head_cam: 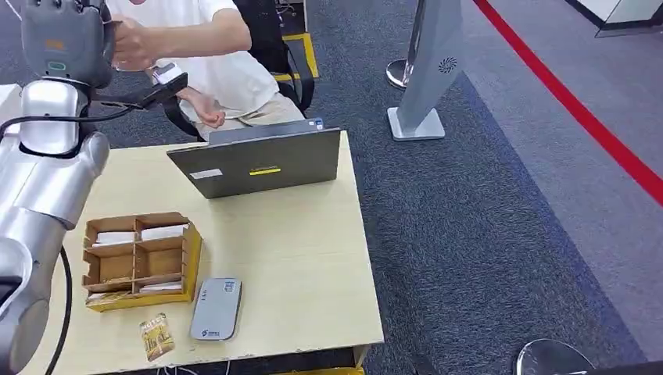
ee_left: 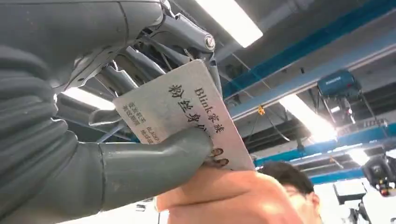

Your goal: Pass the card to the sensor for recognition and then transmit it.

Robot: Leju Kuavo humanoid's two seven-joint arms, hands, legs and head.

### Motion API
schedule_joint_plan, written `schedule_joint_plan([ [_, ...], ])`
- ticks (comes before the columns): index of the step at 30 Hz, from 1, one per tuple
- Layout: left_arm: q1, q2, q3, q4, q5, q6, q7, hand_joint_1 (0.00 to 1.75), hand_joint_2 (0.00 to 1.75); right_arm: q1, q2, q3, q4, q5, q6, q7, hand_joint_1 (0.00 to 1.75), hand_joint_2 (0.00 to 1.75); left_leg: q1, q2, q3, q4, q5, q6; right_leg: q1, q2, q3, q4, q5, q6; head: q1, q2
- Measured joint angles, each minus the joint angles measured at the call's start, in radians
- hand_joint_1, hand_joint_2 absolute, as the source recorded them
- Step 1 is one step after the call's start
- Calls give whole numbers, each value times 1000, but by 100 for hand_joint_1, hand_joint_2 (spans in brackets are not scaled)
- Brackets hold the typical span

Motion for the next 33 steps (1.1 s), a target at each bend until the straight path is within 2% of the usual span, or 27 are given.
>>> schedule_joint_plan([
  [18,16,9,16,33,17,23,-28,0,175,2,0,7,1,3,-2,4,0,175,0,0,-1,0,0,0,0,0,-1,0,0,0,0,0],
  [21,30,5,20,20,57,28,-72,0,175,4,0,7,2,-5,-5,3,0,175,0,0,-1,0,0,0,0,0,-1,0,0,0,0,0],
  [23,78,0,34,-54,113,-5,-115,0,175,11,0,2,2,-21,-10,-5,0,175,-1,0,0,0,0,0,0,0,-1,0,0,0,0,0],
  [24,118,-1,36,-120,144,-42,-132,0,175,16,0,-3,2,-31,-15,-13,0,175,-1,0,-1,0,0,0,0,0,-1,0,0,0,0,0],
  [26,221,-2,36,-253,176,-104,-140,0,175,27,0,-17,2,-45,-18,-25,0,175,-1,0,-1,0,-1,0,0,0,-1,0,-1,1,0,0],
  [28,345,5,36,-447,200,-161,-140,0,175,43,0,-32,3,-61,-24,-45,0,175,-1,1,-1,-1,-2,0,0,1,-1,0,-1,1,1,0],
  [33,608,38,34,-791,221,-228,-138,0,175,74,0,-74,3,-92,-29,-77,0,175,-1,2,-1,-1,-4,0,0,2,-2,-1,-4,0,1,0],
])
